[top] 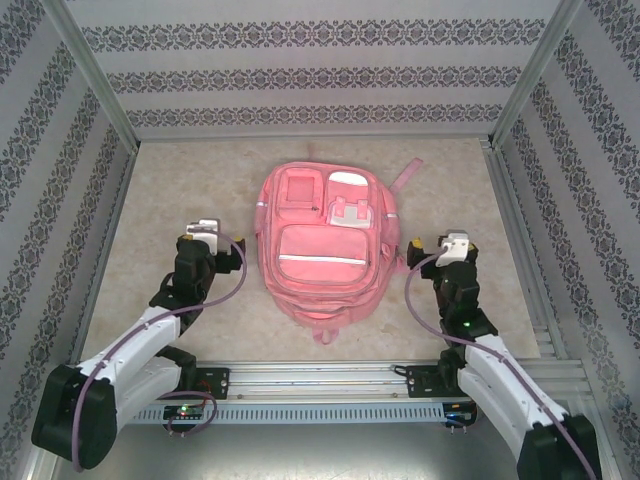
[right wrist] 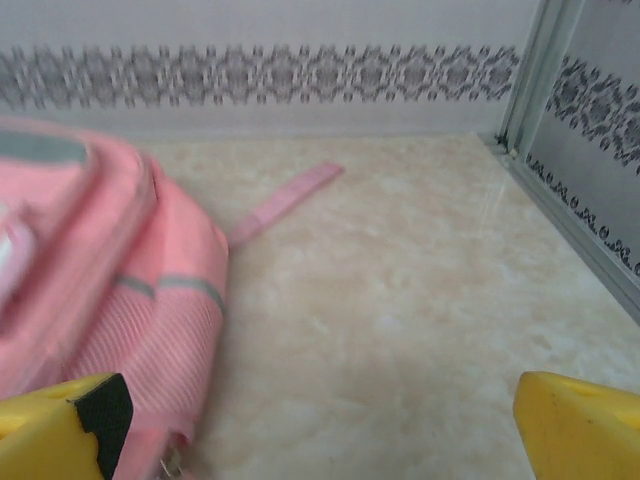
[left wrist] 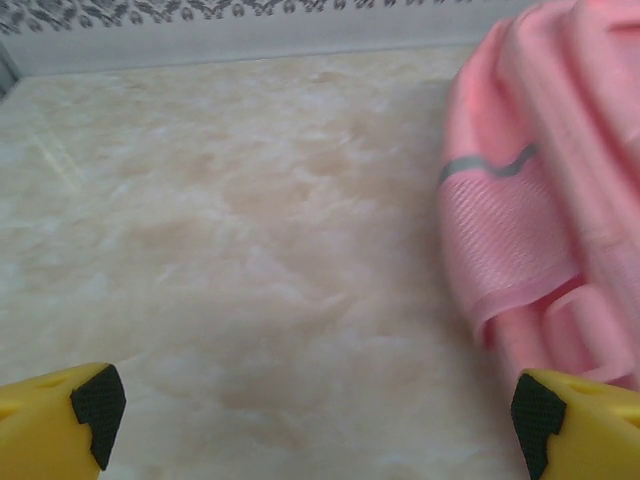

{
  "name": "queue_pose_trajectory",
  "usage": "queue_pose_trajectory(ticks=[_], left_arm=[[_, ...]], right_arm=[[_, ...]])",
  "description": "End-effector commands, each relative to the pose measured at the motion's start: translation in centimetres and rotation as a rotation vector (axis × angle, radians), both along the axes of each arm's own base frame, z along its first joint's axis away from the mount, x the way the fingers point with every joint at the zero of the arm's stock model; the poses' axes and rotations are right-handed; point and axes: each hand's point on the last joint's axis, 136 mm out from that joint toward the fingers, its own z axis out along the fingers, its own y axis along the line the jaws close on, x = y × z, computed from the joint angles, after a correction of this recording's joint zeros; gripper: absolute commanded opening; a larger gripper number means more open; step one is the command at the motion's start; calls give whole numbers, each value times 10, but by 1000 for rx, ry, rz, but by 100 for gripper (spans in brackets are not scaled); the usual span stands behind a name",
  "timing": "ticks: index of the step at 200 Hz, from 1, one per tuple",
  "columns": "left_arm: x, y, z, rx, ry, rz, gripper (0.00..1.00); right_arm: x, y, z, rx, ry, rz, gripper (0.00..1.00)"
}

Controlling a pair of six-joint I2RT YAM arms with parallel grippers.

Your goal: Pack books, pencil case, and school supplies into a backpack

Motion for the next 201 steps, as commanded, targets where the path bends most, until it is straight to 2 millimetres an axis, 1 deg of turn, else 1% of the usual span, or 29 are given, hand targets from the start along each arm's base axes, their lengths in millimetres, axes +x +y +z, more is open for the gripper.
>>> queue_pose_trajectory(ticks=[1,20,26,28,34,45,57,63,64,67,83,95,101,117,119,122,130,134,142,151,166,181,188,193,201], left_arm=[[13,30,15,97,-109,104,100],[14,38,-12,67,-64,127,100],[15,38,-18,81,-40,127,100],[15,35,-19,77,-30,110,100],[18,29,-19,66,-27,71,100],[25,29,-17,52,-47,84,100],[29,36,-11,29,-106,134,100],[30,40,-6,8,-155,147,100],[28,41,-11,10,-143,148,100],[29,43,-8,3,-164,152,100],[35,52,-5,-13,-194,174,100],[39,52,-2,-4,-240,140,100],[40,53,-3,2,-261,135,100],[36,62,-16,-25,-311,162,100],[35,61,-22,-30,-296,155,100],[39,60,-26,-27,-280,141,100],[44,48,-31,-19,-259,66,100],[46,42,-30,-19,-269,34,100],[49,39,-31,-11,-265,9,100],[51,39,-31,-16,-249,16,100],[58,52,-33,-12,-227,95,100],[68,63,-37,-10,-164,164,100],[73,65,-43,-3,-117,174,100],[78,63,-44,1,-99,167,100],[79,62,-47,-6,-73,159,100]], right_arm=[[9,-12,15,-75,-104,-57,98],[11,-18,-2,-69,-66,-80,98],[13,-21,-3,-76,-62,-91,98],[15,-21,-2,-76,-62,-94,98],[16,-22,-4,-83,-46,-92,98],[19,-22,-6,-73,-36,-73,98],[21,-33,-7,-50,-45,-109,98],[23,-38,-4,-26,-66,-120,98],[23,-39,-4,-22,-68,-121,98],[23,-41,-4,-8,-73,-125,98],[29,-45,-3,32,-85,-114,98],[35,-44,-5,40,-76,-102,98],[37,-43,-5,47,-88,-90,98],[39,-46,-2,76,-150,-99,98],[39,-46,-2,83,-157,-100,98],[38,-48,-1,91,-168,-103,98],[38,-49,-4,107,-186,-103,98],[36,-50,-5,109,-193,-104,98],[35,-51,-6,109,-215,-105,98],[39,-44,-7,108,-204,-64,98],[48,-25,-10,86,-184,51,98],[61,-8,-24,69,-136,155,98],[70,-6,-25,73,-127,166,98],[75,-6,-26,83,-118,161,98],[83,-13,-27,92,-99,120,98]])
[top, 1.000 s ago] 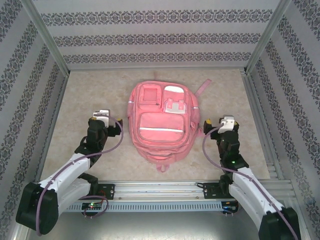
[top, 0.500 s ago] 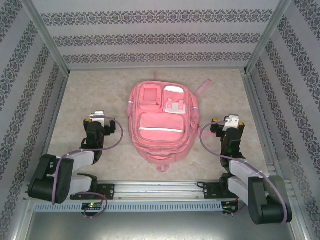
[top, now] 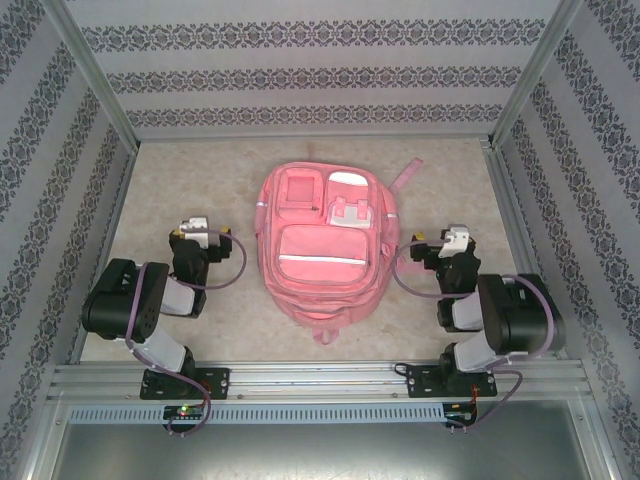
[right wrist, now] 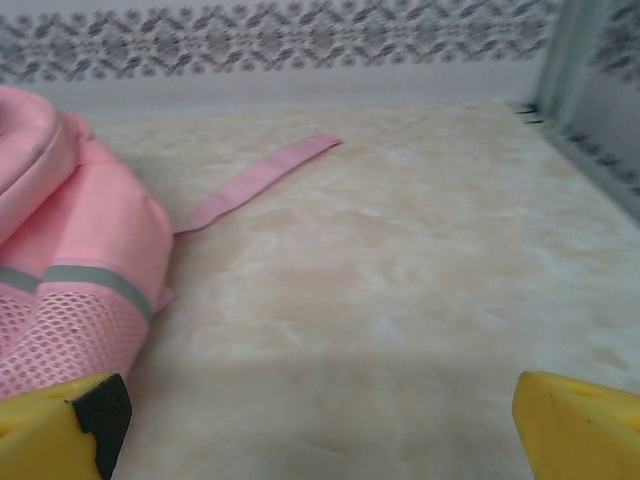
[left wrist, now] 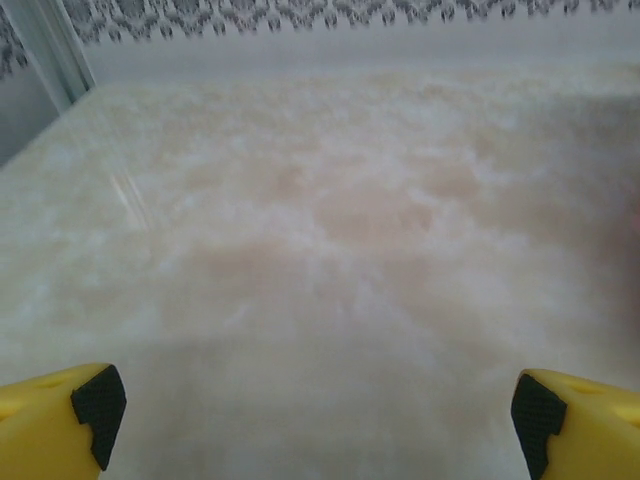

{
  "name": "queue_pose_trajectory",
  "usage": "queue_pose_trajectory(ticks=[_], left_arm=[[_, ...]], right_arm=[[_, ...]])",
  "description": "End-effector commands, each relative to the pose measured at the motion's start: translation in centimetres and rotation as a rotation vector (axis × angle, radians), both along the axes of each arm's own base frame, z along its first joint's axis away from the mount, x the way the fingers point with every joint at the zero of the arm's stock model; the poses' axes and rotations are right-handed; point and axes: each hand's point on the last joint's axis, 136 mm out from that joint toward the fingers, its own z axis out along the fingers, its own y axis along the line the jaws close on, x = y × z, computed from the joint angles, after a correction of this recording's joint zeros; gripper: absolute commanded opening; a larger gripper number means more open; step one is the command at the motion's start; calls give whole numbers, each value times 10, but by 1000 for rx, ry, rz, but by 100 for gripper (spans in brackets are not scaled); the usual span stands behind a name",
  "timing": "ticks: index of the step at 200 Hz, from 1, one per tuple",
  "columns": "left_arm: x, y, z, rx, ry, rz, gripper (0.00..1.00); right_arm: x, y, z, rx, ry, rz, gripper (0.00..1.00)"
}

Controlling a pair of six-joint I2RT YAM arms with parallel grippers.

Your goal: Pack books, pencil case, and school supplies into a backpack

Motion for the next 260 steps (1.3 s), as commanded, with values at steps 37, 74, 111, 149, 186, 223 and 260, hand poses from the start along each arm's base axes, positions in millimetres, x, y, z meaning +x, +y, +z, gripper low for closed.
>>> queue_pose_trajectory(ticks=[37,74,111,149,186,223,260], left_arm=[[13,13,2,-25,50,55,100],[9,14,4,-28,22,62,100],[-23,10,16,-41,-125,34,100],[-24,10,17,-39,-138,31,100],[-26,-28,15,3,-130,-202,100],[-21,10,17,-39,-140,34,100],[-22,17,16,-69,-139,49,100]], right_arm=[[43,-4,8,-3,74,-53,98],[32,-10,15,-7,6,-90,98],[8,-3,23,-32,-87,-65,98],[11,7,24,-38,-98,-5,98],[12,4,24,-37,-97,-25,98],[18,22,21,-68,-69,64,98],[17,14,21,-66,-73,16,98]])
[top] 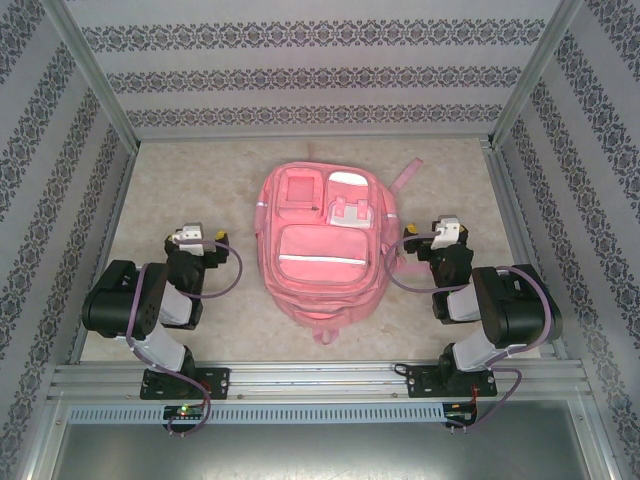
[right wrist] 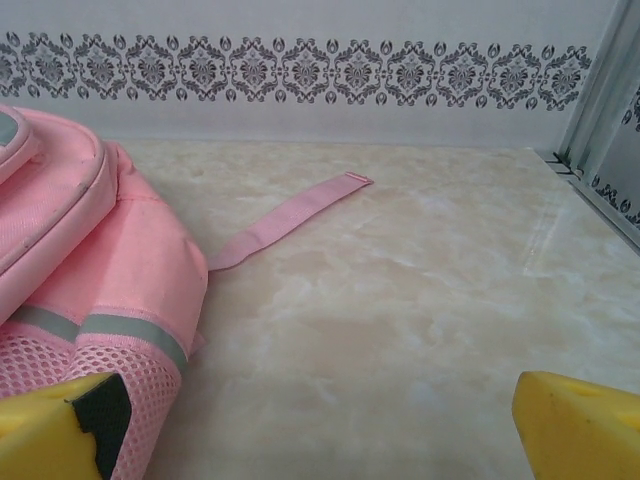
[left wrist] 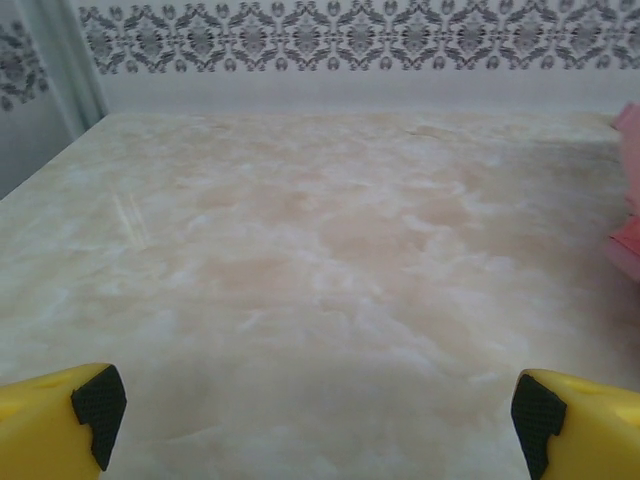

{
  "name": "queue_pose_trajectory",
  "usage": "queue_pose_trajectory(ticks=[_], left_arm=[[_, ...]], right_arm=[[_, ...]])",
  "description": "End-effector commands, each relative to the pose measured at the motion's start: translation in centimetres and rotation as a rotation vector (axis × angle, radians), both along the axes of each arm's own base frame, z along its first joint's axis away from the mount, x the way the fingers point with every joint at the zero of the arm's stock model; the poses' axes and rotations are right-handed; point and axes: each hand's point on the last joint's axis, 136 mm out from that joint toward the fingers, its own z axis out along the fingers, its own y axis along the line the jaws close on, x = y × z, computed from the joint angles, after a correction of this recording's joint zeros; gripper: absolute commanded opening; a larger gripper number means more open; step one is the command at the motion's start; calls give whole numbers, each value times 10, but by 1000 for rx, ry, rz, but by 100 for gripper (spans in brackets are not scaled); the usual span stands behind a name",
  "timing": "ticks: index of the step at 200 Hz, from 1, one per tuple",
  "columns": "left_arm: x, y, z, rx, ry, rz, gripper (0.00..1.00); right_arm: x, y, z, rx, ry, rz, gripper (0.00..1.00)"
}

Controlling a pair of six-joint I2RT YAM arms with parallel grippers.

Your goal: Pack books, pencil case, and school supplies into a backpack

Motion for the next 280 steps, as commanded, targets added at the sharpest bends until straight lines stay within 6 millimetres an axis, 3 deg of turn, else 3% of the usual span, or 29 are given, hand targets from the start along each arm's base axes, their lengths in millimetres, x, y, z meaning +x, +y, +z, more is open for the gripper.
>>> queue_pose_trajectory(ticks=[1,45,101,157,185,227,280], left_arm=[[3,10,13,-33,-59,49,100],[1,9,13,-33,-59,41,100],[1,9,13,-34,-60,43,100],[1,9,13,-33,-60,42,100],[1,9,14,-33,-61,42,100],[1,9,13,-33,-60,42,100],[1,9,13,-33,-60,42,100]], right_arm=[[2,-2,7,-7,-25,-19,98],[-1,-37,7,55,-37,-206,98],[2,-9,8,24,-33,-42,98],[-2,-31,7,41,-40,-171,98],[2,-21,7,34,-29,-111,98],[7,16,5,-9,-3,102,98],[9,19,4,-18,15,114,98]])
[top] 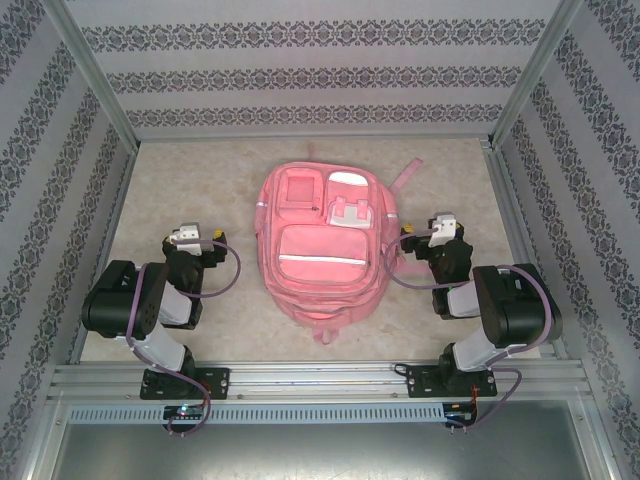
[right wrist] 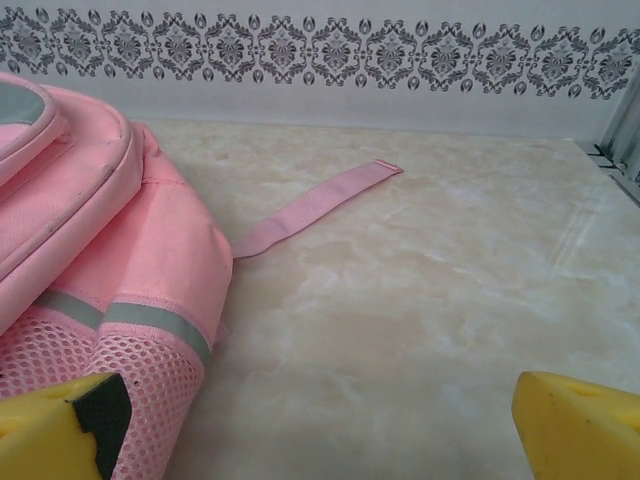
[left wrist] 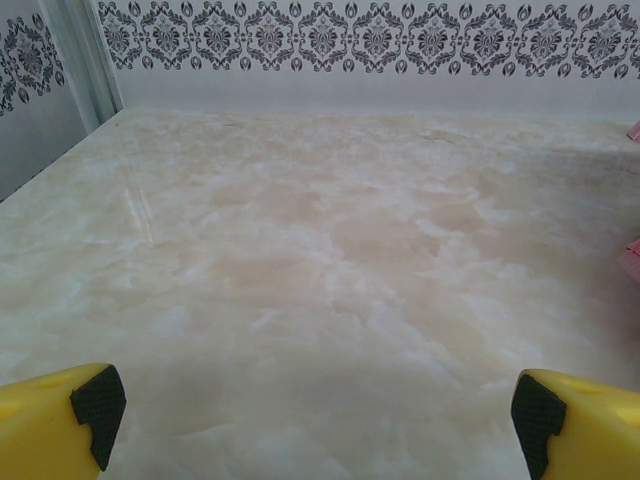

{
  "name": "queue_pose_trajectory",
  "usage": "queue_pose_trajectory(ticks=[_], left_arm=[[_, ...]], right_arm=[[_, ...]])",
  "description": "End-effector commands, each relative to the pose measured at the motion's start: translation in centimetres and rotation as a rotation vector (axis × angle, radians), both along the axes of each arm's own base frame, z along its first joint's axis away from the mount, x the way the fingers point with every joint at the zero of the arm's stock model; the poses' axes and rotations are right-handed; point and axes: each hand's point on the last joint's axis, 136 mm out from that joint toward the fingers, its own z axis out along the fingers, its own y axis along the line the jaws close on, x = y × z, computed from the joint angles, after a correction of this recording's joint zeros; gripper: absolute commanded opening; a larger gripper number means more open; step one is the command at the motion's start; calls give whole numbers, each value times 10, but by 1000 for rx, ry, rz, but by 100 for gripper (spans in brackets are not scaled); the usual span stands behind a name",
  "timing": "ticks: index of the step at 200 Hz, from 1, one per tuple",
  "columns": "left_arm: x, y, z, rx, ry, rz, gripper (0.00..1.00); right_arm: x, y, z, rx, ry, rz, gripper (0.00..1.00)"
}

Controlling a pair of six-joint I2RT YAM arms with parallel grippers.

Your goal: Pack books, pencil case, and school supplies into a backpack

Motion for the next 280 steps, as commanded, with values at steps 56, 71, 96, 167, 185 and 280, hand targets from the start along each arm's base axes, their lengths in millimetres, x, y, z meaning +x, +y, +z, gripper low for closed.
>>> queue_pose_trajectory(ticks=[56,71,96,167,185,280], left_arm=[[1,6,13,-16,-57,25,100],[1,6,13,-16,-58,25,100],[1,7,13,-16,-58,27,100],[1,6,13,-16,-57,25,100],[1,6,13,-16,-57,26,100],[1,6,13,-16,-57,25,100]], right_arm=[[2,10,9,-17,-25,50,98],[3,10,9,-16,-26,50,98],[3,10,9,-17,-23,51,98],[3,10,8,-16,-21,51,98],[4,10,9,-16,-21,50,98],[4,10,8,-19,-16,52,98]])
